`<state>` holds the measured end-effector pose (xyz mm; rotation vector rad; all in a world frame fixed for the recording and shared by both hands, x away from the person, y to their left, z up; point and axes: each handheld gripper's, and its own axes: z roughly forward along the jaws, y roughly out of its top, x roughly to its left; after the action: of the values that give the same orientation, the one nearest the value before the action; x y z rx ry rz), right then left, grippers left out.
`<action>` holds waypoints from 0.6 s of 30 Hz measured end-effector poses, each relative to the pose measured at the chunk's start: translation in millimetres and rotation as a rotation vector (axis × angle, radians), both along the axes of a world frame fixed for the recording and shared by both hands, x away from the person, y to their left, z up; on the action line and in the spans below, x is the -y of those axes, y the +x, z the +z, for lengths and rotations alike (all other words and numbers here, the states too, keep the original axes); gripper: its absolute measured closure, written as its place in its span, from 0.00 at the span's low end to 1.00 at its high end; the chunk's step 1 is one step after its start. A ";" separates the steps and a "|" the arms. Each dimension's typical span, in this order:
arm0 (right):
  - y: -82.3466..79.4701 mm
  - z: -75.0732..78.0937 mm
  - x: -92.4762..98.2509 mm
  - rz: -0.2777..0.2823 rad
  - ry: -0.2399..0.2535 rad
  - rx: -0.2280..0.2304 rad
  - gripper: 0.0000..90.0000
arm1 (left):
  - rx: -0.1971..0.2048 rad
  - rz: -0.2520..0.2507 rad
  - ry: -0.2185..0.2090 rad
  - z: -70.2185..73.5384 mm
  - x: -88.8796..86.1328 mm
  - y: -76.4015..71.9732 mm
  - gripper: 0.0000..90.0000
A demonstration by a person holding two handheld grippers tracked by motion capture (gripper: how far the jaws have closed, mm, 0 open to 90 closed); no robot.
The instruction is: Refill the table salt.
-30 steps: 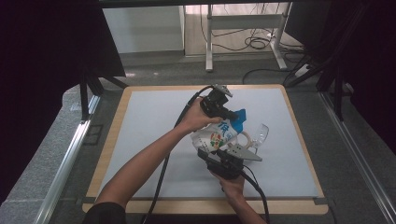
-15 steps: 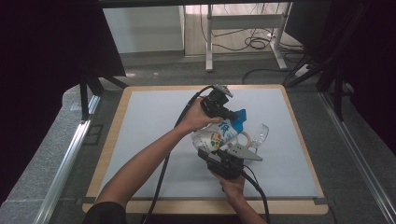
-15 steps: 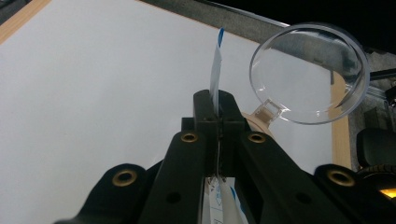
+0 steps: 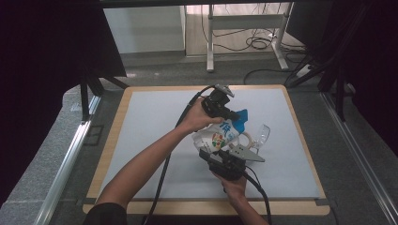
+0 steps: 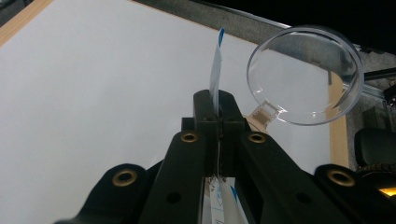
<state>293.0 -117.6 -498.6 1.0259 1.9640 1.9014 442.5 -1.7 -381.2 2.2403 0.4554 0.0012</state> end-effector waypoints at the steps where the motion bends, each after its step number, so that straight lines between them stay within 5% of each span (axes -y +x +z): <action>1: 0.0 0.0 0.1 0.000 0.001 0.001 0.64 | -0.001 0.000 0.002 0.0 0.2 0.0 1.00; 18: -0.9 1.8 0.6 -0.010 0.025 -0.011 0.64 | -0.008 -0.008 0.017 -2.2 4.5 3.2 1.00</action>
<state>292.1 -118.2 -496.7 1.0525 1.9427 1.9235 445.7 -6.2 -383.3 2.2591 0.4527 -0.0077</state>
